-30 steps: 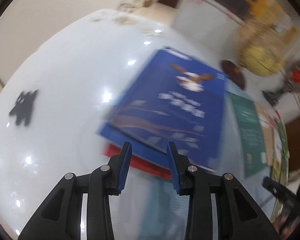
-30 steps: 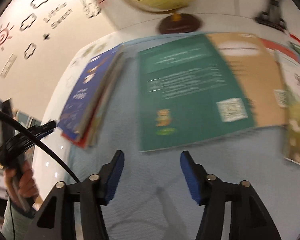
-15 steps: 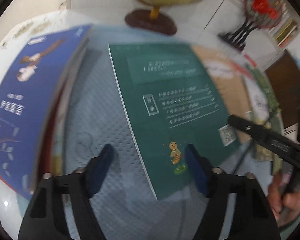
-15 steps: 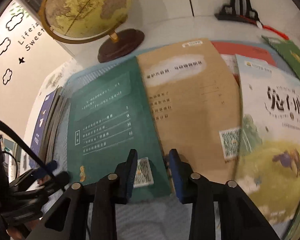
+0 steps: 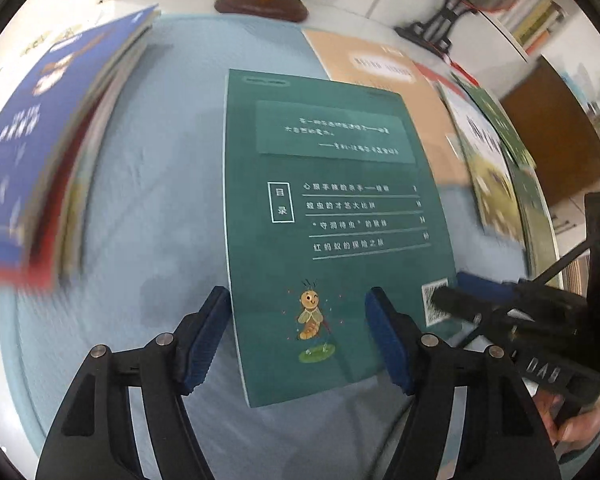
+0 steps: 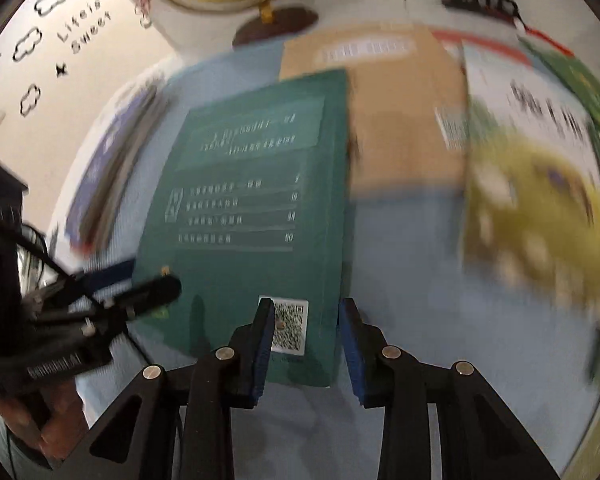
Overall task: Organize books
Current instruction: 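Move both grippers back to the green contents-page book on the mat, then grip the green book's edge with both grippers and lift it upright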
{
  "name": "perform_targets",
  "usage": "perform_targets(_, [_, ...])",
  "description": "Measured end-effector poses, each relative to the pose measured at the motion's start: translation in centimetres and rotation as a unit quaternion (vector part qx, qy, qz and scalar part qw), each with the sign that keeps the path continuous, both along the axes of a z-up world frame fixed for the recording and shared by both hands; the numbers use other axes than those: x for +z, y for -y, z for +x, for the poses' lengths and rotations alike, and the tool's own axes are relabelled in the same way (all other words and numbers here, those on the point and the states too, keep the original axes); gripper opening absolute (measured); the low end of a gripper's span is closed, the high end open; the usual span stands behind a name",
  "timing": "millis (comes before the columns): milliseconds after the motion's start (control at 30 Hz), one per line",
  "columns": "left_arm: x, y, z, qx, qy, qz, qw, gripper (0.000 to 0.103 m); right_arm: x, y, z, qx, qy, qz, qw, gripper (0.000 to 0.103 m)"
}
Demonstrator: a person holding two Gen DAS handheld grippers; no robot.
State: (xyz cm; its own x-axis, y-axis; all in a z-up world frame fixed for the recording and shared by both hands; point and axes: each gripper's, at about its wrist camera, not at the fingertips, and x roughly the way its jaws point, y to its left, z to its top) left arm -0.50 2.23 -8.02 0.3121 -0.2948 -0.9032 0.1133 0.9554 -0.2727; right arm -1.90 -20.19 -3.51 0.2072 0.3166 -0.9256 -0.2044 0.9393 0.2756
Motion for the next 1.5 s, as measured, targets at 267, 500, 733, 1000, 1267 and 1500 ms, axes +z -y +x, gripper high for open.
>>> perform_targets(267, [0.0,1.8,-5.3,0.03,0.003,-0.003,0.9995,0.066,0.2,2.6,-3.9,0.009,-0.016,-0.02,1.0,0.034])
perform_targets(500, [-0.3,2.7,-7.4,0.11,0.005,-0.01,0.9939,0.067,0.2,2.2,-3.1,0.055,0.006,-0.019,0.998,0.041])
perform_targets(733, [-0.2,3.0,-10.5,0.135,0.0,-0.011,0.9907,0.066,0.9,4.6,-5.9,0.103,-0.009,0.02,0.994,0.039])
perform_targets(1000, [-0.5,3.8,-10.4,0.133,-0.006,0.001,0.9911,0.066,0.5,5.0,-6.9,0.106,0.014,0.016,0.994,0.04])
perform_targets(1267, [-0.6,2.5,-10.2,0.121,-0.018,-0.047,0.9913,0.066,2.7,6.7,-7.5,0.088,0.014,0.074,0.993,0.04])
perform_targets(1500, [-0.8,1.3,-9.9,0.105,-0.034,-0.095,0.9893,0.067,2.4,9.6,-6.6,0.012,-0.043,0.226,0.973,0.04])
